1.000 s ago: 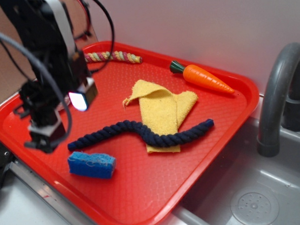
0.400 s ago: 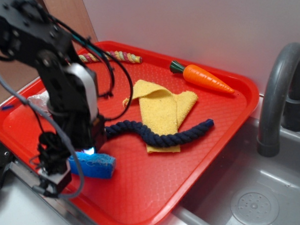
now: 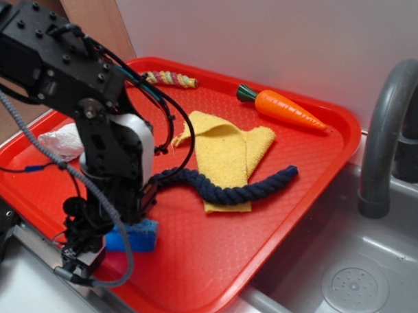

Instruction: Grab the blue sponge.

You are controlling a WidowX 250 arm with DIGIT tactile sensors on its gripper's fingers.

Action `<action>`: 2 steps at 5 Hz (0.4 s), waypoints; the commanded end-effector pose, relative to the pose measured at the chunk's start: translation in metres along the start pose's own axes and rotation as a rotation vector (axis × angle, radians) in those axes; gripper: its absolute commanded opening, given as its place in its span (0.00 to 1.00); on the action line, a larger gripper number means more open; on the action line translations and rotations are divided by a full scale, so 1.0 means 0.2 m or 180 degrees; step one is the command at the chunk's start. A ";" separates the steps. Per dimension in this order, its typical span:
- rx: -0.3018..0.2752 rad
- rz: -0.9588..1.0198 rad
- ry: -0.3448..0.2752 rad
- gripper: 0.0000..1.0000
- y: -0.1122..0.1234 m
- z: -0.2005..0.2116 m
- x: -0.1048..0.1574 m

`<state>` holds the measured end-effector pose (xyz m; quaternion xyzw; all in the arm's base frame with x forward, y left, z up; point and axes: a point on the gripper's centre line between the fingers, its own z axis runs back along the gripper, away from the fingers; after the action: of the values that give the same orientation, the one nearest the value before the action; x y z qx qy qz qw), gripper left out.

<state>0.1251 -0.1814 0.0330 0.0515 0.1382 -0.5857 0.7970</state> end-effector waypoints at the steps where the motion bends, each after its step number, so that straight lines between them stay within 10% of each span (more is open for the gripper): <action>1: 0.0195 0.0587 -0.0153 0.00 -0.05 0.20 -0.05; 2: 0.0232 0.1394 -0.0552 0.00 0.05 0.42 -0.22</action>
<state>0.1408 -0.1524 0.1150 0.0705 0.0578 -0.4085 0.9082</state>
